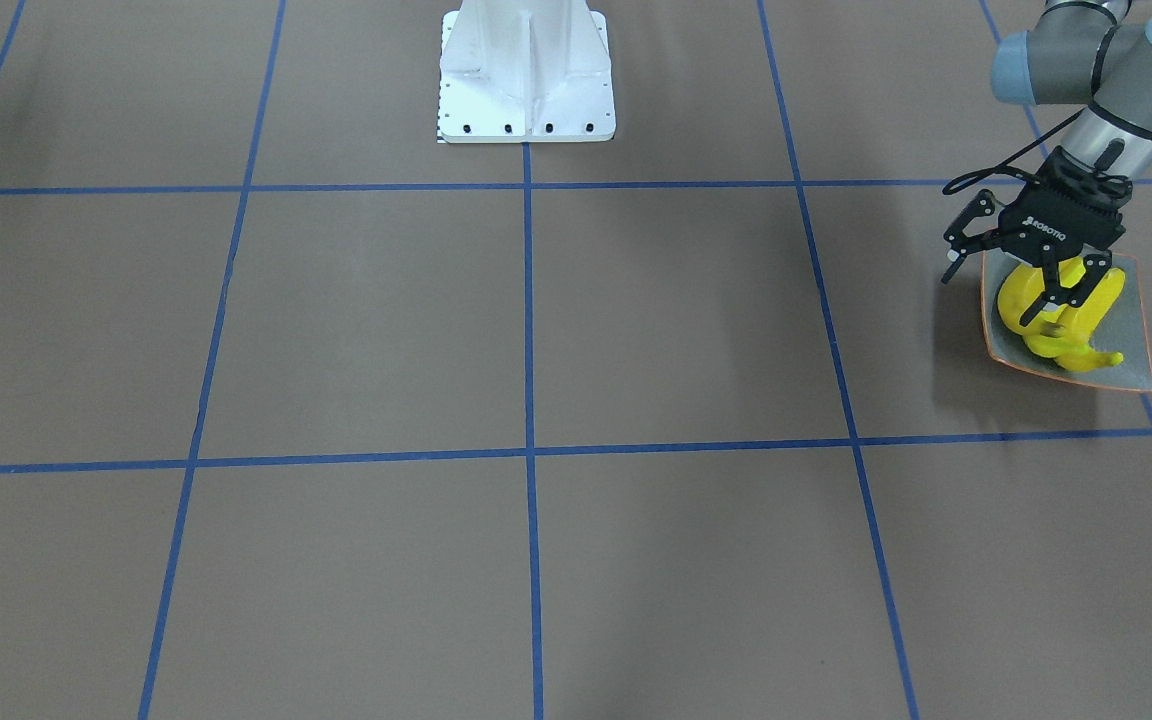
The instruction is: Transfer all bananas from basket to plate
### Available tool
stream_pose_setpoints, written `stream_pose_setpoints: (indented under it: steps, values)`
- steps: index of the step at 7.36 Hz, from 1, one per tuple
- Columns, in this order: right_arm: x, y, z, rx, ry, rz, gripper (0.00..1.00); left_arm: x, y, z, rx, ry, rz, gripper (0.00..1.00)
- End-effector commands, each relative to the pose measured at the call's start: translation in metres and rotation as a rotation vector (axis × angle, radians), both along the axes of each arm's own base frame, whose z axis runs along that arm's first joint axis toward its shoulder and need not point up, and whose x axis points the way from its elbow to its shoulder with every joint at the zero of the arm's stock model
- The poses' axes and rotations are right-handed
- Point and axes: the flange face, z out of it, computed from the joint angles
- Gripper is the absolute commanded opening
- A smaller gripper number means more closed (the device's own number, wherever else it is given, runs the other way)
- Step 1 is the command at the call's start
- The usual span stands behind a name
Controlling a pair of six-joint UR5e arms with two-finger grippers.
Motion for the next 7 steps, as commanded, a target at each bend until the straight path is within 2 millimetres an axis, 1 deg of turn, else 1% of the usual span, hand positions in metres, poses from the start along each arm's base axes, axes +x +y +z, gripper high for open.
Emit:
stream_pose_setpoints:
  steps: [1,2,4,5,7]
  values:
    - [0.003,-0.009,-0.012,0.021,0.007,0.007,0.0,0.0,0.0,0.001,-0.001,-0.001,0.0,1.0]
    - [0.006,-0.014,-0.023,0.037,0.012,0.022,0.0,0.0,0.0,0.001,-0.001,-0.001,0.0,1.0]
    - [0.029,-0.034,-0.06,0.106,0.04,0.071,0.0,0.0,0.0,0.001,-0.002,0.0,-0.001,1.0]
    - [0.042,-0.052,-0.077,0.138,0.056,0.09,0.0,0.001,0.0,0.002,-0.002,-0.001,0.001,1.0]
    - [0.057,-0.103,-0.115,0.131,0.036,0.192,0.0,0.002,0.0,0.001,-0.003,-0.001,0.002,1.0]
